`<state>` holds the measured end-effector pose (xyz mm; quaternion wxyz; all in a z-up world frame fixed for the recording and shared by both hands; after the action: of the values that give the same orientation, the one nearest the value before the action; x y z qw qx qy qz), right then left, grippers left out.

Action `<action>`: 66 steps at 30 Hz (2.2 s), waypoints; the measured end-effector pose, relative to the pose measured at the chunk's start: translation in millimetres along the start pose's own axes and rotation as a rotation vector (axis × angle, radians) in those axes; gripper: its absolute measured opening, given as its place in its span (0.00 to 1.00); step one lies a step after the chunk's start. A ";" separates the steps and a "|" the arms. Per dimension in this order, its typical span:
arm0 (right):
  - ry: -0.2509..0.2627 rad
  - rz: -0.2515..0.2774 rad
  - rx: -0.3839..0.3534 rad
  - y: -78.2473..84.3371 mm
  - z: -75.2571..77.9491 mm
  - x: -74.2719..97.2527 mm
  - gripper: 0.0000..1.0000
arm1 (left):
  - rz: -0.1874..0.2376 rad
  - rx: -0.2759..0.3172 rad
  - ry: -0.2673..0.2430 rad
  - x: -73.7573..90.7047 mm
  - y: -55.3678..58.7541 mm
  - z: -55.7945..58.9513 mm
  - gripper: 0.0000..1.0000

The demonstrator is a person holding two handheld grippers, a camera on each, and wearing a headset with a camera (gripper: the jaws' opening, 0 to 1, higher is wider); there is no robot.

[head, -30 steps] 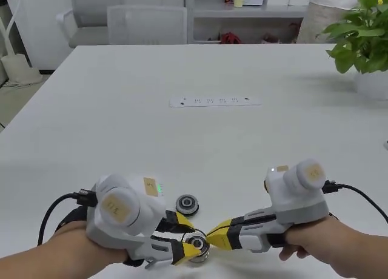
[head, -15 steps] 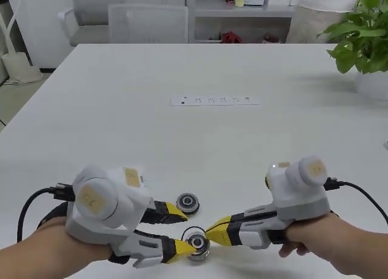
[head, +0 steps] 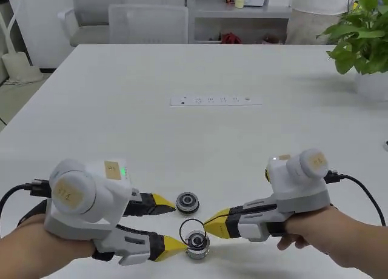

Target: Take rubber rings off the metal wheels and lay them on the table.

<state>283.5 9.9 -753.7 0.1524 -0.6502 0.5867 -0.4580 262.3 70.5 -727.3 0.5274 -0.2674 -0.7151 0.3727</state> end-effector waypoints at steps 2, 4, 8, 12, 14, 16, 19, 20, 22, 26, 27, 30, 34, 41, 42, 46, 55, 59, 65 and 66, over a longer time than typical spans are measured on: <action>-0.004 0.003 0.002 -2.4 -1.9 -1.0 0.00 | 0.003 0.003 -0.009 3.4 0.7 -1.5 0.41; -0.009 0.005 0.007 -5.1 -4.3 -2.4 0.00 | 0.004 0.008 -0.017 6.8 2.3 -2.8 0.41; -0.017 0.006 0.011 -7.5 -7.2 -5.1 0.00 | 0.000 0.013 -0.031 13.7 6.2 -4.6 0.43; -0.021 0.005 0.013 -9.3 -9.1 -8.3 0.00 | -0.003 0.020 -0.042 18.8 10.3 -6.5 0.45; -0.024 0.006 0.013 -10.6 -10.1 -10.0 0.00 | -0.003 0.022 -0.048 21.7 12.0 -6.9 0.46; -0.027 0.006 0.014 -11.5 -11.3 -12.1 0.00 | -0.005 0.024 -0.053 24.5 14.0 -7.1 0.47; -0.031 0.002 0.015 -11.6 -12.5 -15.7 0.00 | -0.010 0.026 -0.060 28.2 17.9 -7.4 0.48; -0.032 0.000 0.015 -11.3 -12.8 -16.8 0.00 | -0.011 0.028 -0.062 29.2 19.1 -7.5 0.49; -0.035 -0.002 0.015 -10.9 -13.5 -19.5 0.00 | -0.015 0.034 -0.068 31.8 21.9 -7.7 0.49; -0.041 -0.008 0.014 -9.6 -15.0 -25.0 0.00 | -0.016 0.046 -0.079 35.8 26.4 -7.4 0.50; -0.042 -0.009 0.014 -9.1 -15.3 -26.1 0.00 | -0.017 0.048 -0.080 36.3 27.0 -7.0 0.51; -0.043 -0.016 0.013 -6.9 -16.0 -29.4 0.00 | -0.018 0.055 -0.085 37.9 29.4 -5.6 0.51; -0.042 -0.021 0.008 -5.4 -15.1 -32.6 0.00 | -0.017 0.059 -0.090 39.5 30.8 -5.2 0.52; -0.045 -0.032 0.001 -3.7 -15.2 -41.2 0.00 | -0.029 0.062 -0.099 42.9 36.8 -5.9 0.52; -0.046 -0.034 0.000 -3.3 -15.2 -43.0 0.00 | -0.030 0.063 -0.099 43.2 37.4 -5.8 0.52; -0.047 -0.046 -0.002 -0.7 -15.9 -48.4 0.00 | -0.031 0.067 -0.104 45.1 39.4 -6.8 0.53; -0.045 -0.063 -0.006 2.7 -14.9 -58.1 0.00 | -0.034 0.077 -0.116 49.5 42.3 -7.9 0.52; -0.045 -0.074 -0.013 6.2 -15.0 -61.1 0.00 | -0.037 0.079 -0.118 50.5 43.2 -7.5 0.52; -0.035 -0.089 -0.016 10.6 -12.5 -63.4 0.00 | -0.038 0.079 -0.117 50.5 43.6 -6.8 0.52; -0.032 -0.091 -0.014 11.1 -12.5 -63.6 0.00 | -0.038 0.079 -0.117 50.3 43.6 -6.7 0.52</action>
<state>273.8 68.6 -781.7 0.1365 -0.6845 0.5573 -0.4497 253.1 136.5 -733.8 0.5019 -0.2104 -0.7344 0.4055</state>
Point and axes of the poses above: the centre of the closed fingertips' face, and the gripper's own axes: x roughly backward along the fingers, z roughly to its right, y roughly out of its underside, the point moved 2 cm from there along x, roughly backward along the fingers, and after that the axes turned 8 degrees about -x, right-handed, at the moved point
